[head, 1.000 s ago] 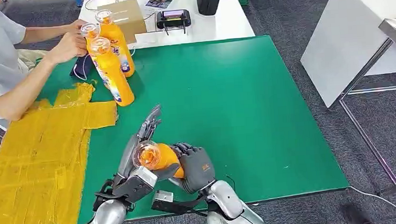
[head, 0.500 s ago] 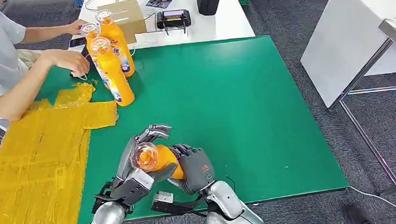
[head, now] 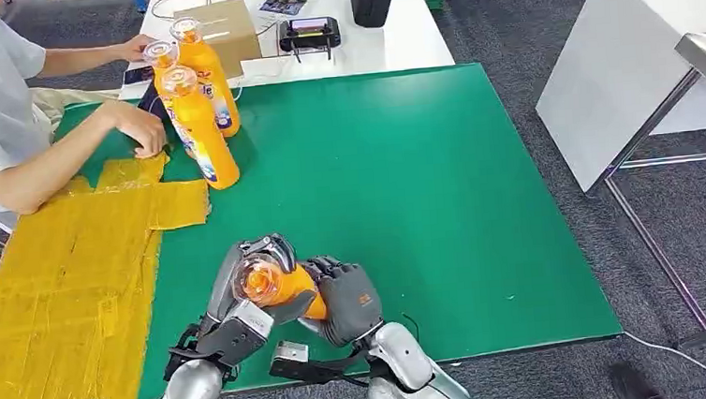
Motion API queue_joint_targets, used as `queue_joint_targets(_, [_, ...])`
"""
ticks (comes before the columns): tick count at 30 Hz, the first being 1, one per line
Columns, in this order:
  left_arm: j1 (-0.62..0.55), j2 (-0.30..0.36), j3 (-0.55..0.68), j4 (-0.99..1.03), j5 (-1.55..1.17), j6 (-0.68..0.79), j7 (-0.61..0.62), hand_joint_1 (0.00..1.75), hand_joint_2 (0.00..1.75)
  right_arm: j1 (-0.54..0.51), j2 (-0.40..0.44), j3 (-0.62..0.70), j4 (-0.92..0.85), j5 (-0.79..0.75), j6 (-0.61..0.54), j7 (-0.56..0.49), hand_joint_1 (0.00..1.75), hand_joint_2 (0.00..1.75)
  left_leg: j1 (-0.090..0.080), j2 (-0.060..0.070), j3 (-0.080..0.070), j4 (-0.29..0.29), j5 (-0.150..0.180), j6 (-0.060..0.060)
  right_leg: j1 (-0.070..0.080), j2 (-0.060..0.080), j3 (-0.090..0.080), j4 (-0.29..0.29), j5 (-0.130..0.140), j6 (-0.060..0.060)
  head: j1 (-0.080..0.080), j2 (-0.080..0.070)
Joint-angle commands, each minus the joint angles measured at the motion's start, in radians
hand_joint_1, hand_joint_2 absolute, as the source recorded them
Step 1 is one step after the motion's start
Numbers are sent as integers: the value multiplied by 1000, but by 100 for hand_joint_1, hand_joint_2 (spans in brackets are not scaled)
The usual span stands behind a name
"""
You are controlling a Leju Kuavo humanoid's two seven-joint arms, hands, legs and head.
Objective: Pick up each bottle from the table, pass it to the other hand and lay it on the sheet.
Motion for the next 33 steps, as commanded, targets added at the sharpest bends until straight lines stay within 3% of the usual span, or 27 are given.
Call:
queue_joint_targets(1, [-16,3,-31,52,6,-15,9,175,175,-39,6,84,27,8,1,-24,175,175,1,-3,7,0,-3,-1,-1,8,6,0,-3,-2,0,0])
queue_joint_targets(13, [-11,2,-6,29,49,-7,-12,175,175,-43,7,81,35,10,-13,-27,175,175,0,-1,3,0,-1,-1,0,5,2,0,-1,-1,0,0])
queue_joint_targets(14, [-11,3,-2,24,52,-6,-14,175,175,-43,8,79,35,10,-17,-28,168,175,1,-2,5,0,-2,-1,0,7,4,0,-2,-1,0,0])
queue_joint_targets(15, [-11,3,-2,24,52,-6,-14,175,175,-43,8,79,35,10,-17,-28,127,175,1,-1,3,0,-2,-1,0,5,3,0,-1,-1,0,0])
queue_joint_targets(16, [-13,3,0,22,52,-5,-14,175,175,-40,8,76,32,9,-28,-32,0,175,1,-2,4,0,-2,-1,0,6,4,0,-2,-2,0,0])
queue_joint_targets(19, [-21,6,4,17,9,43,-19,175,175,-31,9,57,14,-5,-48,-49,0,175,1,-2,3,0,-2,-1,0,5,3,0,-1,-1,0,0])
queue_joint_targets(22, [-38,25,25,-3,-190,199,18,175,175,7,6,-16,-62,22,-48,-69,0,175,1,-3,3,0,-1,-1,0,4,2,0,-2,-1,0,0])
queue_joint_targets(23, [-44,30,40,-8,-372,303,72,175,175,23,9,-50,-88,40,-48,-76,0,175,1,-5,4,1,-2,-1,0,4,4,1,-3,-1,0,0])
queue_joint_targets(30, [-94,81,191,1,-671,379,236,175,175,105,-17,-135,-316,-143,-48,-192,0,175,1,-4,4,1,-2,-1,0,6,4,1,-3,-2,0,0])
queue_joint_targets(33, [-127,95,232,36,-748,382,265,175,175,125,-56,-115,-436,-172,-48,-169,0,175,1,-6,3,1,-1,-1,0,3,3,2,-3,-2,0,0])
